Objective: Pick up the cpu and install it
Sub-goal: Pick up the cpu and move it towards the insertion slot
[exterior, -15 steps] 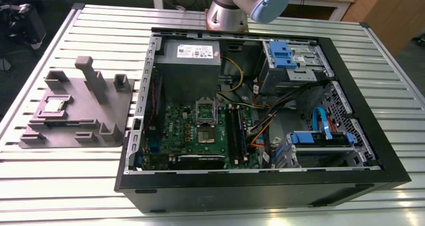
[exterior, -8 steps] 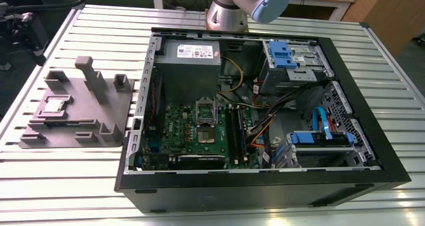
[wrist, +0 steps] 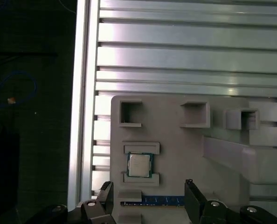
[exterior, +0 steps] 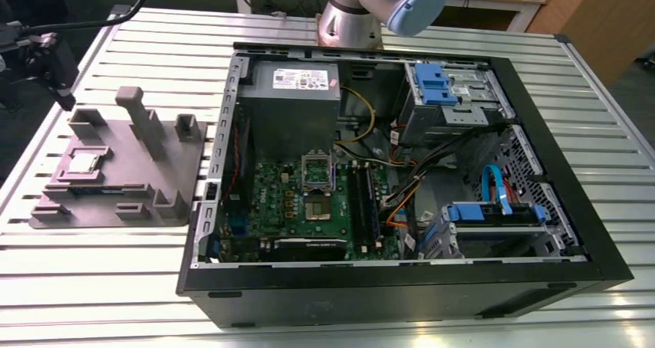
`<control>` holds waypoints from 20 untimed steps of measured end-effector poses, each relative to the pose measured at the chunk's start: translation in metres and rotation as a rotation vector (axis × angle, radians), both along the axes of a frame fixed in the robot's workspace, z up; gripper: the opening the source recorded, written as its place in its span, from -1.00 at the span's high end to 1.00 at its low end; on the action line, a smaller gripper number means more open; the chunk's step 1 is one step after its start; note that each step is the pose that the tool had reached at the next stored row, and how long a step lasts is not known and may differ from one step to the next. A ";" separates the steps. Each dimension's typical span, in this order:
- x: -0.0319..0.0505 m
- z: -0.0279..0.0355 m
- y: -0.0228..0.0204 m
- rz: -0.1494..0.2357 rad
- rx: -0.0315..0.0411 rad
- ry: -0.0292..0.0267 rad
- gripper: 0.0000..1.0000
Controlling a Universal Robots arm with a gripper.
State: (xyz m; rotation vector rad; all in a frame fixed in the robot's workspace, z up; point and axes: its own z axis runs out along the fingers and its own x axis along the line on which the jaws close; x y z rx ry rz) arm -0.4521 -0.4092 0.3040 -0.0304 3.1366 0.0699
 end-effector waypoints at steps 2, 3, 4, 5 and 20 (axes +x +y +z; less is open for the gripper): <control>0.0000 -0.0036 -0.0003 0.000 0.0000 0.0000 -0.41; 0.0001 -0.0054 -0.0006 0.000 0.0000 0.0001 -0.41; 0.0001 -0.0073 -0.0011 0.001 0.0000 0.0000 -0.41; 0.0001 -0.0092 -0.0018 0.003 0.0000 0.0000 -0.41; -0.0031 -0.0359 -0.0039 0.012 0.0000 -0.0004 -0.41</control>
